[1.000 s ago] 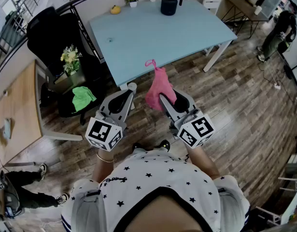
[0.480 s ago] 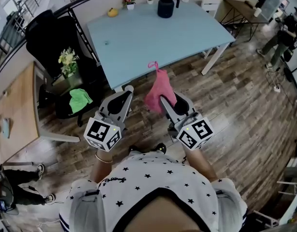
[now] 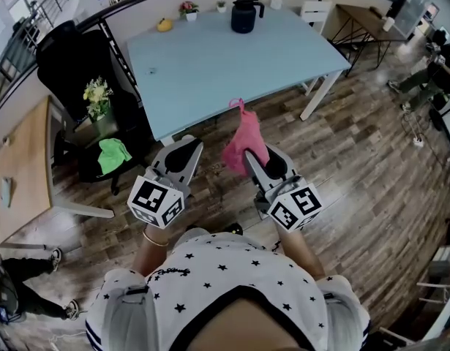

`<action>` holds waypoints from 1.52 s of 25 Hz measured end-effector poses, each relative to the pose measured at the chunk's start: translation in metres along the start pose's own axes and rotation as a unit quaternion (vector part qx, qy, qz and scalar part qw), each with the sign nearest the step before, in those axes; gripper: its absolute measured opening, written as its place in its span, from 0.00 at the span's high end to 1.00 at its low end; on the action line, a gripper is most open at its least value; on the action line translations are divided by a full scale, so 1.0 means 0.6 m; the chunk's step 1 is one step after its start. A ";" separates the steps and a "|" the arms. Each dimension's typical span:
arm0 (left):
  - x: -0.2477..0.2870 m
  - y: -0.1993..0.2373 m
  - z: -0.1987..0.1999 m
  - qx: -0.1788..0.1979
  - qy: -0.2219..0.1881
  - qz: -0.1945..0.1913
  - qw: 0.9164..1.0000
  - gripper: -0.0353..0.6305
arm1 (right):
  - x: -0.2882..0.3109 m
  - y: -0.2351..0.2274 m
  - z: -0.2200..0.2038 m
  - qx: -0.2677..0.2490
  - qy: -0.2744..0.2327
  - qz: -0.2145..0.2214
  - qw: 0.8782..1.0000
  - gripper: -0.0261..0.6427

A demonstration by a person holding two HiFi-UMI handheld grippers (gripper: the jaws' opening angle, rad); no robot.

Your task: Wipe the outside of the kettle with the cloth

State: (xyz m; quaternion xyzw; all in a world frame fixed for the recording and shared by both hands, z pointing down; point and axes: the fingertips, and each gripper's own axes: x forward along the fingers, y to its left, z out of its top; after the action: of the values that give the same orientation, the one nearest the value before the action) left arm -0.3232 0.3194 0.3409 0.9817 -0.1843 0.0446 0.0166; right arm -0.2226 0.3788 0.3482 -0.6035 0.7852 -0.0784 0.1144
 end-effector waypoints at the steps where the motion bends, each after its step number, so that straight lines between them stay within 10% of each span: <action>1: 0.005 -0.006 -0.001 -0.001 0.000 -0.001 1.000 0.90 | -0.006 -0.006 -0.001 0.001 0.002 -0.002 1.000 0.76; 22: 0.193 -0.049 0.001 0.000 0.000 -0.096 0.995 0.90 | -0.059 -0.164 0.020 0.000 0.006 -0.099 0.995 0.76; 38: 0.345 0.102 0.005 -0.009 0.000 -0.091 0.996 0.90 | 0.107 -0.303 0.032 -0.004 0.030 -0.105 0.994 0.76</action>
State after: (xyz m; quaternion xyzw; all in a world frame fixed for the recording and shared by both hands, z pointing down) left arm -0.1528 0.1877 0.3583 0.9942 -0.0951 0.0416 0.0295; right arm -0.0641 0.2698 0.3720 -0.6806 0.7207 -0.1051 0.0793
